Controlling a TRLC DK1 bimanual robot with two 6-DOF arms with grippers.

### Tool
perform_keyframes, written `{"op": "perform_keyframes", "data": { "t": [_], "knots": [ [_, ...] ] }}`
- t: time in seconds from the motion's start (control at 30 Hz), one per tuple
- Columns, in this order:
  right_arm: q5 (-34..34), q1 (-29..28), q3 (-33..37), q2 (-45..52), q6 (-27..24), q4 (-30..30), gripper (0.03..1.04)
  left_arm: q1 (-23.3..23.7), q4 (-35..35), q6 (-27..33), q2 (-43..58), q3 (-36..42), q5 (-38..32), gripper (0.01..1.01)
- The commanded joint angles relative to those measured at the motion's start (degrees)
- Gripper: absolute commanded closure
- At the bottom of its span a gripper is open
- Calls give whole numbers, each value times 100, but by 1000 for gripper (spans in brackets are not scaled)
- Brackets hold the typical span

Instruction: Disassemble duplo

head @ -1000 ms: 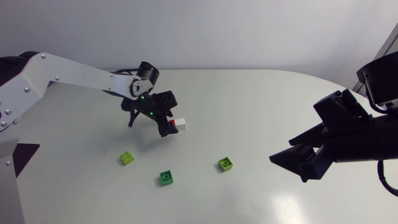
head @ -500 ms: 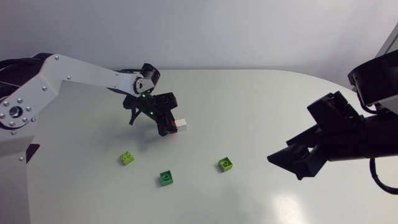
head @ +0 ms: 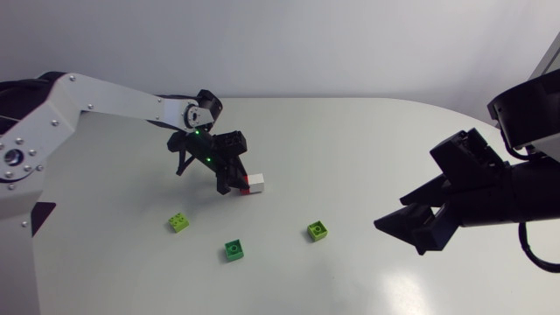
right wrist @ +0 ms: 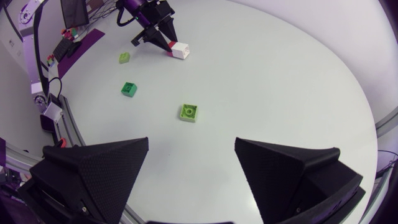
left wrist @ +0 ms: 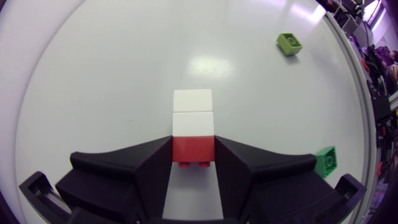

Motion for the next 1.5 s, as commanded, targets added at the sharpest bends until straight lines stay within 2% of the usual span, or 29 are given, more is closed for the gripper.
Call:
{"op": "perform_keyframes", "data": {
  "t": [0.0, 0.13, 0.27, 0.4, 0.53, 0.77, 1.23, 1.47],
  "knots": [
    [-60, 70, 169, -67, -203, 94, 66, 8, -397, 502, -887, -280, 361, 808],
    [-166, 466, 398, 74, -230, 190, 66, -98, -1047, 1064, -1696, -789, 659, 808],
    [-667, 800, 538, 662, -440, 199, 66, -335, -1530, 1407, -2083, -1150, 800, 807],
    [-825, 1248, 450, 1032, -546, 893, 66, -564, -1785, 1460, -2258, -1352, 1037, 807],
    [-921, 1520, 477, 1392, -739, 1175, 66, -722, -2102, 1653, -2285, -1413, 1231, 807],
    [-825, 1679, 468, 1752, -994, 1289, 66, -924, -2322, 1636, -2276, -1194, 1582, 807],
    [-904, 1766, 644, 2034, -783, 1307, 74, -1390, -2409, 1469, -1854, -702, 1802, 807],
    [-904, 1863, 714, 2121, -766, 1307, 134, -1627, -2445, 1275, -1722, -438, 1855, 807]
  ]
}}
